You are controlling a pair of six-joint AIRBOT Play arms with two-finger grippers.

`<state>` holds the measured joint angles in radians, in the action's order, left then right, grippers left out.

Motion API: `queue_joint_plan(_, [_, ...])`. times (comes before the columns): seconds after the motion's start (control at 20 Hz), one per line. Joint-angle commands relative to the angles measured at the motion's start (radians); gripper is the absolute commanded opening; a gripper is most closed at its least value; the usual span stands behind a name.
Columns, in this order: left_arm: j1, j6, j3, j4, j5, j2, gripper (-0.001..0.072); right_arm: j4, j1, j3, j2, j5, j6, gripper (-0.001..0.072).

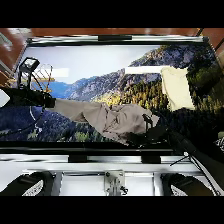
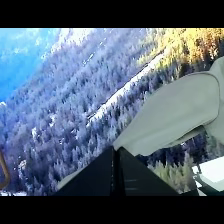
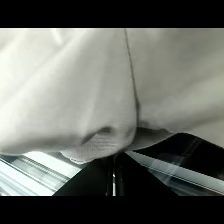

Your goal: Fold the shirts.

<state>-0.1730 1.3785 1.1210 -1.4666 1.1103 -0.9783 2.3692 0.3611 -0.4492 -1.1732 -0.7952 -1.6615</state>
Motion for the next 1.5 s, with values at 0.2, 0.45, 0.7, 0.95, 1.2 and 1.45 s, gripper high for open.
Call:
queue_joint_plan(0.2, [0.003,-0.005,0.226,-0.020,0.001,0.008,0.0027,-0.165,-0.097,-0.327,0.320,-0.294,-0.050,0.0066])
queue_joint_plan(0.45, [0.002,0.045,0.742,-0.018,-0.003,0.017,0.0027,-0.223,-0.263,-0.822,0.608,-0.145,-0.047,0.0065])
queue_joint_plan(0.7, [0.002,0.096,0.988,0.027,-0.023,0.066,0.0028,-0.237,-0.304,-1.060,0.643,-0.010,-0.036,0.0066])
queue_joint_plan(0.95, [0.002,0.097,0.934,-0.125,-0.019,0.156,0.0027,-0.447,-0.304,-1.072,0.640,-0.116,0.066,0.0066])
queue_joint_plan(1.2, [0.002,0.097,0.933,-0.172,-0.105,0.094,0.0027,-0.558,-0.303,-1.056,0.540,-0.558,0.206,0.0066])
queue_joint_plan(1.45, [0.002,0.096,0.846,-0.173,-0.104,-0.064,0.0027,-0.520,-0.303,-0.647,0.438,-0.578,0.306,0.0066])
